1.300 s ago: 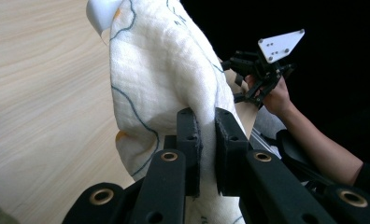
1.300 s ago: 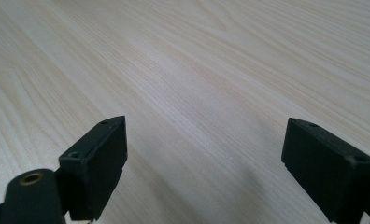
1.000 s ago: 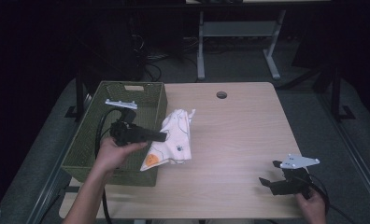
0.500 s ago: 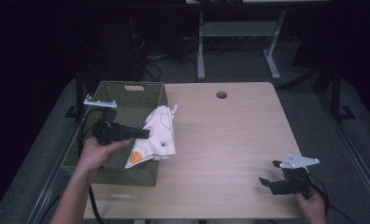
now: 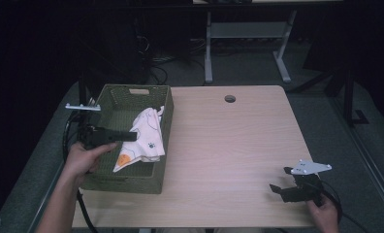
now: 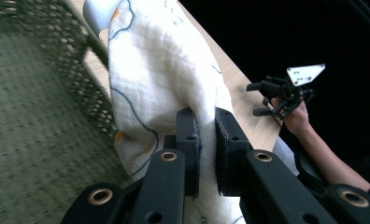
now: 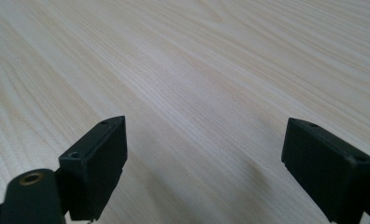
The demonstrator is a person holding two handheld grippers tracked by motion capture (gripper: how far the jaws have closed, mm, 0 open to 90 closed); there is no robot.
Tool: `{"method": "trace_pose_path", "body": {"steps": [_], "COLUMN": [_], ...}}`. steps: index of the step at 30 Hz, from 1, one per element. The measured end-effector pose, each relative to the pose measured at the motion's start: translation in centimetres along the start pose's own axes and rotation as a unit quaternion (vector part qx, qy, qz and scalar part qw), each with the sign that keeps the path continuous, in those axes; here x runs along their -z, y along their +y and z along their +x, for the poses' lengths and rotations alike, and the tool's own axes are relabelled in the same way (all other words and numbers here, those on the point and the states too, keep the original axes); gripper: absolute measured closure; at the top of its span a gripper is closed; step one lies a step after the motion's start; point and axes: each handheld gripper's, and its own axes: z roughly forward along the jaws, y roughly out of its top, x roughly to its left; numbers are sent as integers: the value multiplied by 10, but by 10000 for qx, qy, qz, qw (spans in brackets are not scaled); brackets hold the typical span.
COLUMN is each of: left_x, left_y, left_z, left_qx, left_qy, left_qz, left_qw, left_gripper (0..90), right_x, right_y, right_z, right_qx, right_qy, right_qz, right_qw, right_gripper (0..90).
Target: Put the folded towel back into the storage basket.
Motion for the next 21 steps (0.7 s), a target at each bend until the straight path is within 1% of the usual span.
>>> {"method": "trace_pose_path", "body": {"steps": [4, 10, 14, 17, 19, 21], "left_x": [6, 9, 7, 5, 2, 1], "left_y": [0, 2, 3, 4, 5, 5], "left_z": [8, 20, 25, 29, 32, 35], "left_qx": [81, 166, 91, 35, 38, 50], "left_qy": [116, 317, 462, 556, 647, 675], "left_qz": [-13, 127, 250, 412, 509, 577], "left_qw": [9999, 9993, 9986, 9976, 9966, 9960], "left_gripper": [830, 830, 828, 828, 828, 828], "right_x": [-1, 0, 0, 0, 1, 1], "right_y": [0, -1, -2, -2, -3, -3], "right_z": [-1, -3, -4, -5, -6, -6], "right_qx": [-35, -68, -85, -89, -111, -127], "right_qy": [-8, -23, -28, -35, -41, -46], "right_qz": [16, 1, -11, -22, -24, -25], "right_qw": [10000, 10000, 10000, 10000, 9999, 9999], "right_gripper": [138, 138, 138, 138, 138, 138]}}
